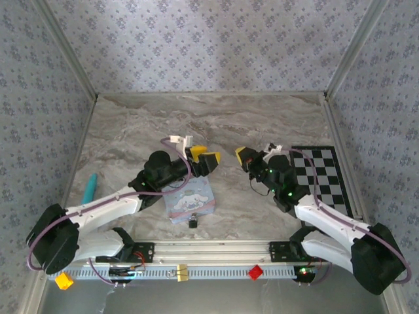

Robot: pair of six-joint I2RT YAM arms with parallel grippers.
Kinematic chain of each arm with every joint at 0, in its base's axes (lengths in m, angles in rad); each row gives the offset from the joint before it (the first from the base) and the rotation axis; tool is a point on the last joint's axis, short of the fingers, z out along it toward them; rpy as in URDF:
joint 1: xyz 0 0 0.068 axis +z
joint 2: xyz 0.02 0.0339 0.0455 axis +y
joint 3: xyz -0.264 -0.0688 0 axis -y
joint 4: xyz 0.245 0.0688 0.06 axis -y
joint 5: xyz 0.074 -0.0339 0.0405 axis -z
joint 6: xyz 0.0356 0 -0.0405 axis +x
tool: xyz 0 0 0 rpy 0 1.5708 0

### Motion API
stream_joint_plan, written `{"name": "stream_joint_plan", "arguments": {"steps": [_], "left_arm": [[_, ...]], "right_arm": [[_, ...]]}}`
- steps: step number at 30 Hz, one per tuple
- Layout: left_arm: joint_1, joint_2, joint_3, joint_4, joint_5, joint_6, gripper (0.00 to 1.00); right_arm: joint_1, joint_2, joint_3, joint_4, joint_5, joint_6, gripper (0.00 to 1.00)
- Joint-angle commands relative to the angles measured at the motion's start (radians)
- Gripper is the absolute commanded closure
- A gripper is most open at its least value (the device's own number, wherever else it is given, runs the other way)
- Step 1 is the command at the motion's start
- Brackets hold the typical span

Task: Unlock a padlock with a key

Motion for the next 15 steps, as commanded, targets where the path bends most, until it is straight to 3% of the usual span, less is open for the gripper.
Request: {"name": "stream_joint_plan", "arguments": {"steps": [1,6,15], "left_arm": [[-0.003,0.0,-0.003,0.092,0.046,-0.01,0.11],[0.017,0.004,0.025,0.038,0.163,0.035,0.1],[0.117,0.037,0.058,0.094,0.401,0.095,0.02]], "right_arm": [[0.003,0.027,0.048,0.11,-0.044,0.009,1.0],[-0.014,0.056,0.128,0.095,-0.142,-0.045,1.0],[-0.015,0.063,0.219,0.093,-0.251,-0.12,1.0]]}}
